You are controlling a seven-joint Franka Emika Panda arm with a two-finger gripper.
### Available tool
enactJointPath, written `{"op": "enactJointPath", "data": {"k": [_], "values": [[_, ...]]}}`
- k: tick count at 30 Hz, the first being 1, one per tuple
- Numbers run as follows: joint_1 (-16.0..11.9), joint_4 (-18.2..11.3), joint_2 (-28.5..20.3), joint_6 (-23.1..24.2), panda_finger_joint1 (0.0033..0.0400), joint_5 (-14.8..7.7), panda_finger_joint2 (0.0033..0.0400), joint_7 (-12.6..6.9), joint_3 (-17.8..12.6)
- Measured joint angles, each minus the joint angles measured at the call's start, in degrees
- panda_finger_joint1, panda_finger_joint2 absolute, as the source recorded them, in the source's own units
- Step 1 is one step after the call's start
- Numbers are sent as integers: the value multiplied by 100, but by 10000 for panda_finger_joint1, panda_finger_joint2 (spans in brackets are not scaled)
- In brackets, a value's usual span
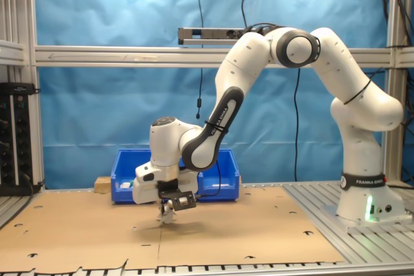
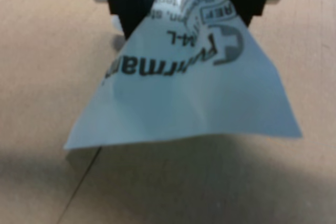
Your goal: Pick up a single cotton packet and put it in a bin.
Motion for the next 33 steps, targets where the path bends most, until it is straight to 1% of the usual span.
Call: {"op": "enactJointPath", "data": {"k": [12, 17, 24, 29, 33], "values": [[5, -1, -17, -9, 68, 0, 68, 0, 0], [7, -17, -116, -133, 69, 0, 69, 0, 6], [8, -56, -484, -625, 69, 0, 69, 0, 13], [8, -74, -927, -1104, 69, 0, 69, -16, 15], [8, -148, -1367, -1458, 69, 0, 69, -65, 13]]}}
